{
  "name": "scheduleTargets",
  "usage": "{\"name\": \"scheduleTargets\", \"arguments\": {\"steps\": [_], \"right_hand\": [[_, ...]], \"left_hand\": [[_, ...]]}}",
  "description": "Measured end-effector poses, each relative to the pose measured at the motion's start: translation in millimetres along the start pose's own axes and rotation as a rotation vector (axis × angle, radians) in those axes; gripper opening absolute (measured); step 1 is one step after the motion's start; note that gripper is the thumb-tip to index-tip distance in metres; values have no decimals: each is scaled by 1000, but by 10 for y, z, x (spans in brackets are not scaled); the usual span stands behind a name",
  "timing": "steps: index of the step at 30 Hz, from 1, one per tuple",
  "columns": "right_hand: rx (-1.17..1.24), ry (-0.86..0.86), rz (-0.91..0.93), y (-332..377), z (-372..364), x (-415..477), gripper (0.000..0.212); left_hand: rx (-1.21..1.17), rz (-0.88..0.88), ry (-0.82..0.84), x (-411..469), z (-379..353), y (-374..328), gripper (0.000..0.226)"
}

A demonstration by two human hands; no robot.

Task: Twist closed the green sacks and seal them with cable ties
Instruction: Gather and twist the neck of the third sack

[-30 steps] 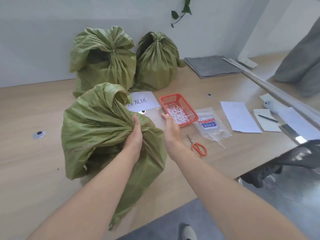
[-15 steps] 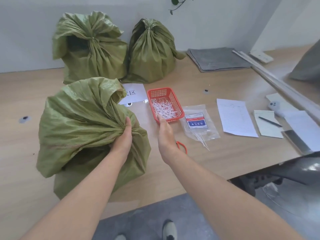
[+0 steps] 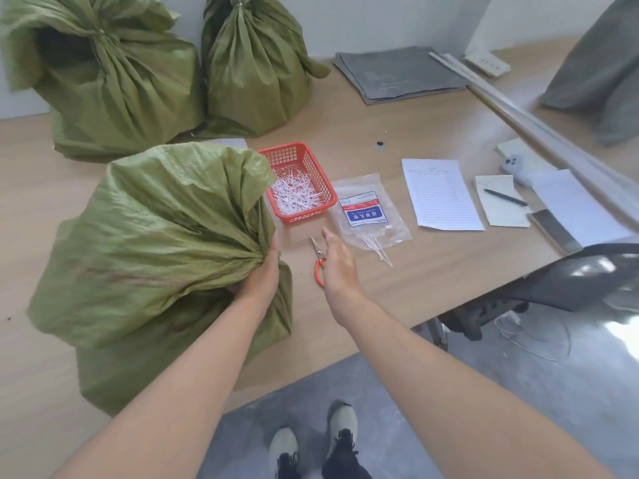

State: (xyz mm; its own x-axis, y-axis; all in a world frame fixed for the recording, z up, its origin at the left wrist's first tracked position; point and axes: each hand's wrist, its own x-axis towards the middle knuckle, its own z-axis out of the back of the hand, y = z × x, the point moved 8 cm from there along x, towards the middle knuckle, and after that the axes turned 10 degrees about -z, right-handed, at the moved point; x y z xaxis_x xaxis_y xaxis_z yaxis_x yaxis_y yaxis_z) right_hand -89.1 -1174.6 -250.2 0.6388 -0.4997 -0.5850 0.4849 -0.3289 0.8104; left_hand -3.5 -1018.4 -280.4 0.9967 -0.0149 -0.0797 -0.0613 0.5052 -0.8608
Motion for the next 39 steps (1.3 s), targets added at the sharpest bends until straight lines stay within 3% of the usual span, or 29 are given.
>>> {"name": "scheduleTargets", "arguments": {"steps": [3,10,18,21,24,27,33,39], "right_hand": [[-3,-21,-59,-128,83,56,60],[-72,-44,-188,-385,561,594,44],[-157,-99,-196,-558,915,1131,44],[-310,-81,-97,-556,986,1343,35],[-696,-93,-21,-624,1060,1593,30],[-957,-99,-17,-719,1131,1807,45],[-1182,-97,-26,-939,1184,2058,67],[-1301,-264,165,-821,1280,2004,28]], "left_hand": [[33,17,67,-69,-172,-26,67],[34,86,59,-186,-616,-167,60],[12,172,20,-261,-992,-248,56],[21,174,35,-232,-1118,-273,50],[44,185,48,-197,-1238,-255,49],[35,241,54,-152,-1309,-169,51],[87,342,62,-69,-1359,29,60],[68,321,67,-46,-1363,78,64]]}}
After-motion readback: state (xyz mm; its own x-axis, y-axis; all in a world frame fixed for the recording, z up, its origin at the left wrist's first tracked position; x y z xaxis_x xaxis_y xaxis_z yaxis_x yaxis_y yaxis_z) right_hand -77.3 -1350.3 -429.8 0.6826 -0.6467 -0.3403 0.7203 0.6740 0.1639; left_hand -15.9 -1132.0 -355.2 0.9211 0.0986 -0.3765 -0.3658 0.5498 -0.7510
